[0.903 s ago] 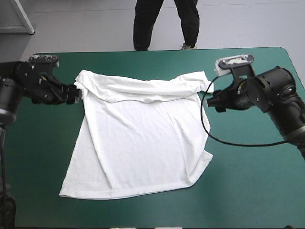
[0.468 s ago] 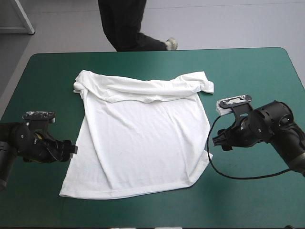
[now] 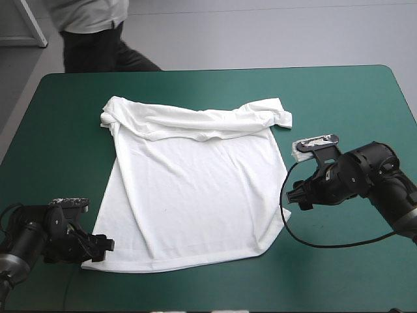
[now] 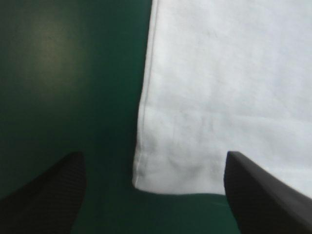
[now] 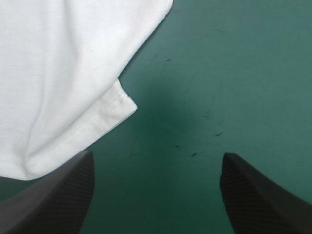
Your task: Fold the cloth
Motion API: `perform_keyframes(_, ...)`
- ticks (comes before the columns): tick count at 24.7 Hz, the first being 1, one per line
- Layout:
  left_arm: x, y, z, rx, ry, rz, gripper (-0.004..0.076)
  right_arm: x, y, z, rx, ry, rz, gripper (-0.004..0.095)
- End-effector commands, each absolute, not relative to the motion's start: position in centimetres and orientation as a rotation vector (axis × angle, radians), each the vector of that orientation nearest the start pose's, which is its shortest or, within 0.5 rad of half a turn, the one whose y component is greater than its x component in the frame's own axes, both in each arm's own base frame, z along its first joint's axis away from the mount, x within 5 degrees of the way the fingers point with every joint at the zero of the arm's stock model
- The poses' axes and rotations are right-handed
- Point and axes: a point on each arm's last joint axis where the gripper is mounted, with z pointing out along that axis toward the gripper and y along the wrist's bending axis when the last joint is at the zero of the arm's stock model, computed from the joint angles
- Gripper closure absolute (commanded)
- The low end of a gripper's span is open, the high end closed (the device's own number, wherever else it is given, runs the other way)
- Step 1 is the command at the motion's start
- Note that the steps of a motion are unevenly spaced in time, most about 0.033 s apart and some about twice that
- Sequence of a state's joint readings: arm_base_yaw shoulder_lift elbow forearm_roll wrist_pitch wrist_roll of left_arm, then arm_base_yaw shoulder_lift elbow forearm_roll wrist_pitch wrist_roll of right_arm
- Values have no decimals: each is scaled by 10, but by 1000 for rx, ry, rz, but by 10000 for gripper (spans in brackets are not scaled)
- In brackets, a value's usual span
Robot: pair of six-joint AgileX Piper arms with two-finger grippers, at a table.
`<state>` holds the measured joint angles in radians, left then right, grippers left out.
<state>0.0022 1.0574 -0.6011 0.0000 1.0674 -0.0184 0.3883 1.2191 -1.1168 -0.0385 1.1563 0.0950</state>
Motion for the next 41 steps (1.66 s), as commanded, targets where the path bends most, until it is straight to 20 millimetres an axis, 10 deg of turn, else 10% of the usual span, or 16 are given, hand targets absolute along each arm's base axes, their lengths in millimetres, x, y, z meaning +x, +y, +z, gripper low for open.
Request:
perform_keyframes(1, 151, -2, 225, -73, 2938, -45, 160, 209, 82, 349, -418, 2642, 120, 235)
perform_keyframes(10, 173, -8, 191, -129, 3050, -139, 202, 213, 87, 338, -424, 2663, 146, 235)
perform_keyframes(16, 176, -22, 178, -43, 3075, -361, 729, 224, 95, 289, -417, 2736, 186, 234)
perform_keyframes(24, 176, -21, 178, -37, 3073, -356, 733, 265, 116, 223, -474, 2823, 212, 235)
perform_keyframes(31, 177, -21, 178, -32, 3064, -344, 733, 257, 135, 193, -546, 2947, 215, 254)
perform_keyframes(41, 180, -21, 179, -42, 3034, -343, 733, 238, 141, 172, -590, 2947, 206, 933)
